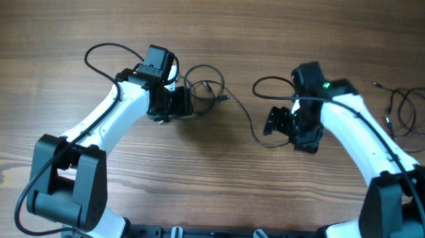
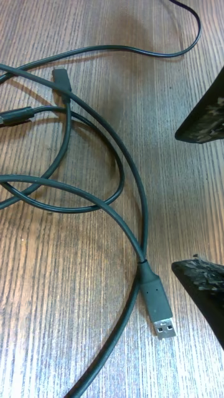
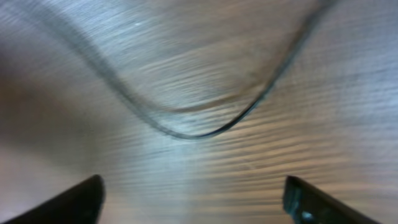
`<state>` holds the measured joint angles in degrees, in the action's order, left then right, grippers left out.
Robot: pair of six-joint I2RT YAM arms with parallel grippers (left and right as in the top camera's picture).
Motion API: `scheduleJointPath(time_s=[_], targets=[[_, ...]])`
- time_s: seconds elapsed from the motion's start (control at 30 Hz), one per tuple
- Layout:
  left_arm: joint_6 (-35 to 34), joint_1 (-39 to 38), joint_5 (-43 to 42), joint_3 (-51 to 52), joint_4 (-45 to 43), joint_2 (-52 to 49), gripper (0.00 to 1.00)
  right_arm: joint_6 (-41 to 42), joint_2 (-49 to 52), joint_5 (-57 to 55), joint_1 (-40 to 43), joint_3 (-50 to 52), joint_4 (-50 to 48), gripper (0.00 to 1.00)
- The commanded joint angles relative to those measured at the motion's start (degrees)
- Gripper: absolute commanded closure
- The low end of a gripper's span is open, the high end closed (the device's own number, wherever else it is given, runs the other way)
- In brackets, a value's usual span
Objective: Untangle cables
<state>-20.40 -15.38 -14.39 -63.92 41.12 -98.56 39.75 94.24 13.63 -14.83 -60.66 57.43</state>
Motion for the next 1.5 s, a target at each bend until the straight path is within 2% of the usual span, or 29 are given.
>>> scheduleJointPath(time_s=[0.0,0.1,0.2,0.27,0.3,0.4,0.43,0.63,0.7,0.8,0.83,0.93,1.0,1.1,1.23,1.3,1.47], targets=[[0.7,-0.2,0.6,0.0,0.3,1.1,0.38,29.9,0.5,-0.3,-1.7,7.5,-7.4,0.00],[0.7,-0.2,0.6,0.0,0.4,1.1,0.39,35.2,0.5,-0.2,-1.7,11.7,-14.4,0.02],[0.7,-0.2,0.6,0.0,0.5,1.1,0.40,37.6,0.5,-0.6,-1.7,14.5,-21.5,0.15],[0.7,-0.2,0.6,0.0,0.7,1.1,0.39,37.6,0.5,-1.6,-1.7,14.7,-23.2,0.34],[0.7,-0.2,0.6,0.0,1.0,1.1,0.40,37.6,0.5,-1.7,-1.7,14.7,-23.6,0.51],[0.7,-0.2,0.6,0.0,1.4,1.1,0.40,36.6,0.5,-1.7,-1.7,14.7,-23.5,0.90],[0.7,-0.2,0.6,0.0,1.3,1.1,0.40,34.4,0.5,-1.5,-1.7,14.7,-23.5,0.96],[0.7,-0.2,0.6,0.0,1.4,1.1,0.40,19.6,0.1,-1.9,-1.4,14.3,-23.6,0.96],[0.7,-0.2,0.6,0.0,1.4,1.1,0.40,12.4,-1.3,-1.9,0.0,12.8,-23.4,0.96],[0.7,-0.2,0.6,0.0,1.6,1.1,0.40,-3.9,-7.0,2.9,5.6,6.4,-19.3,0.96],[0.7,-0.2,0.6,0.0,1.6,1.1,0.40,-5.1,-8.5,3.3,7.3,4.2,-17.3,0.96],[0.7,-0.2,0.6,0.0,1.5,1.1,0.40,-6.6,-14.6,4.2,14.1,-5.3,-11.6,0.96],[0.7,-0.2,0.6,0.0,1.6,1.1,0.40,-9.7,-18.4,7.6,18.0,-11.2,-12.0,0.96],[0.7,-0.2,0.6,0.0,1.5,1.1,0.40,-11.5,-22.9,12.8,21.6,-17.1,-15.9,0.96],[0.7,-0.2,0.6,0.0,1.5,1.1,0.40,-11.2,-28.7,15.2,22.4,-17.8,-27.0,0.96],[0.7,-0.2,0.6,0.0,1.6,1.1,0.40,-10.4,-29.8,10.0,22.4,-17.8,-27.8,0.96],[0.7,-0.2,0.6,0.0,1.6,1.1,0.41,1.0,-29.5,-14.9,22.9,-17.8,-20.0,0.96]])
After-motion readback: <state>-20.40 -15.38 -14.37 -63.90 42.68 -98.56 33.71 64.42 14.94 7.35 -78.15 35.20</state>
